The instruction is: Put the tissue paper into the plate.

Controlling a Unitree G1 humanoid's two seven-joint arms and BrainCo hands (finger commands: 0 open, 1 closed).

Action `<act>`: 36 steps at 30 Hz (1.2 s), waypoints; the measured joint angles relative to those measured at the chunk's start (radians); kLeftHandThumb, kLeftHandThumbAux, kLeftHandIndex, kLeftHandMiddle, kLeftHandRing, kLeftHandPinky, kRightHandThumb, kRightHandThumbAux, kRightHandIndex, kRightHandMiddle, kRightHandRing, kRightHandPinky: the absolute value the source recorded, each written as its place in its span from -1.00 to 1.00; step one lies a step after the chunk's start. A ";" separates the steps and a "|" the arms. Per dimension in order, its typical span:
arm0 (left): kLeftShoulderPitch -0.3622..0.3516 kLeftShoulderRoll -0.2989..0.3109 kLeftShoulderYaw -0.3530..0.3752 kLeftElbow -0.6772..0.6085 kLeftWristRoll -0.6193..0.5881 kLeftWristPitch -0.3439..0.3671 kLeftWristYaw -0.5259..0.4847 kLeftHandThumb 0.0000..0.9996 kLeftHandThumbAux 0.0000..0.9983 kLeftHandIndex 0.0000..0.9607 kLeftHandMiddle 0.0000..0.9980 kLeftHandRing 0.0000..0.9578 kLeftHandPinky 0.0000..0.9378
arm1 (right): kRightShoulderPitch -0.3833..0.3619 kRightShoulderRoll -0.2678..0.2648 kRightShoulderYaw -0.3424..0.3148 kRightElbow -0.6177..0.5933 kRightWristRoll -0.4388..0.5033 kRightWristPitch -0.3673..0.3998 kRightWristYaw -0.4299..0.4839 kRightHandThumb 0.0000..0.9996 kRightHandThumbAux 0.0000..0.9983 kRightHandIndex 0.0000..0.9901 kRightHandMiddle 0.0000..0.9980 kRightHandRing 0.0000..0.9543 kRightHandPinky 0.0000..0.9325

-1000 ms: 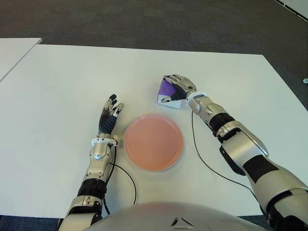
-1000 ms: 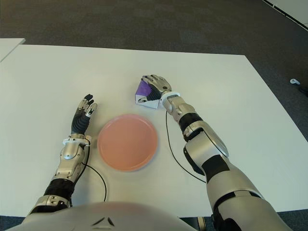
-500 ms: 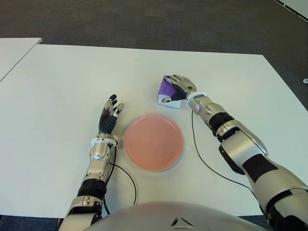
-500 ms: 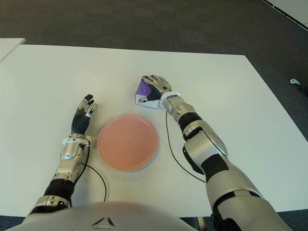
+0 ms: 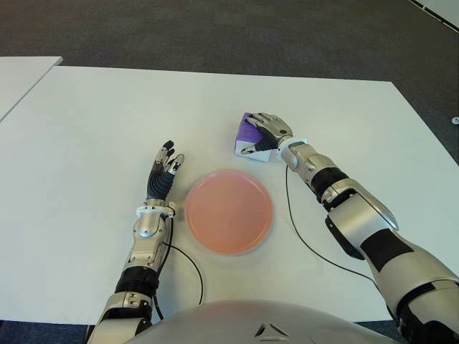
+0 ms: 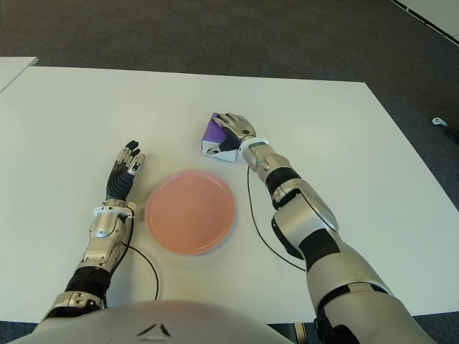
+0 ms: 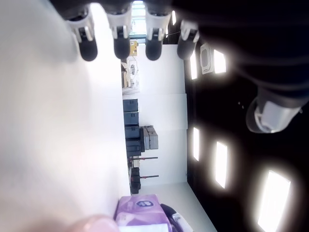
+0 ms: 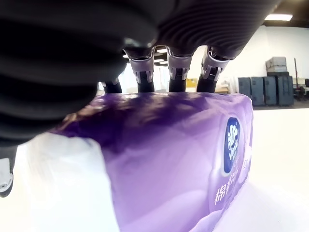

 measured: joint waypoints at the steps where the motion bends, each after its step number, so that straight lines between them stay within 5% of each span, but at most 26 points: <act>1: 0.000 0.000 0.000 0.000 0.000 0.000 0.000 -1.00 -0.19 -1.00 -1.00 -1.00 -1.00 | 0.000 0.001 0.001 0.001 0.000 0.000 0.000 -0.76 -0.15 -1.00 -1.00 -1.00 -1.00; 25: 0.029 -0.010 -0.008 -0.046 0.001 0.036 0.000 -1.00 -0.22 -1.00 -1.00 -1.00 -1.00 | 0.003 0.034 0.049 0.043 -0.011 0.007 -0.033 -0.76 -0.10 -1.00 -1.00 -1.00 -1.00; 36: 0.034 -0.015 -0.011 -0.047 0.001 0.039 0.000 -1.00 -0.22 -1.00 -1.00 -1.00 -1.00 | 0.031 0.082 0.100 0.081 -0.049 0.078 -0.079 -0.74 -0.04 -1.00 -1.00 -1.00 -1.00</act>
